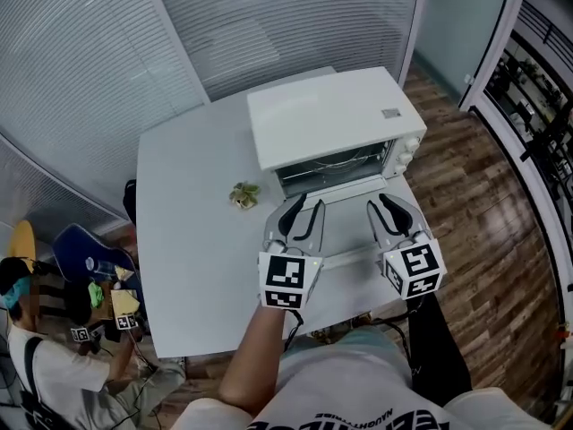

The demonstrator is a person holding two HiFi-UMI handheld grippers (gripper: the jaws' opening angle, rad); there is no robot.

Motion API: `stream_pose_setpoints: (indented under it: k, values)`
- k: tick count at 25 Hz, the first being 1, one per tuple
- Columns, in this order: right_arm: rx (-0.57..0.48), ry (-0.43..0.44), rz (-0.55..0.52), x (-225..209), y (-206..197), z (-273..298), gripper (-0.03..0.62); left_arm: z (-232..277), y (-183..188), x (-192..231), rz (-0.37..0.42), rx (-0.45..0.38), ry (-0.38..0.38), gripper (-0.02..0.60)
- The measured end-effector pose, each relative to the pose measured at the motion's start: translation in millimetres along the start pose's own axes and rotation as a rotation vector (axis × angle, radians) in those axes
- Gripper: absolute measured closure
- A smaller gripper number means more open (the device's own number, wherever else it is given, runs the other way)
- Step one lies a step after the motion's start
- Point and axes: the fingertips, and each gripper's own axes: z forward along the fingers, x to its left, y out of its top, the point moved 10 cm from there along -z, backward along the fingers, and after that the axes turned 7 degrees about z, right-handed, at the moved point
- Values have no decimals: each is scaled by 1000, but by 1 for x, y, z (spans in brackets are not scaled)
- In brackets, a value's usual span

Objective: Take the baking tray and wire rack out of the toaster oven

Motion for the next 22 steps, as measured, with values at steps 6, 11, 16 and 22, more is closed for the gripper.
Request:
stream_pose_setpoints:
  k: [6,11,16,22]
  values:
    - [30,40,0,-12,-3,21,514,14,-4,2,-3,26,25,446]
    - [49,58,22,-25,-5,36,514,25,-5,4,-9,33,40,446]
    - [70,83,132,-39,-14,60,514,36,-4,8,-4,11,45,446]
    - [106,89,286,-60,-36,80,516,53,-18,4,-28,49,60,446]
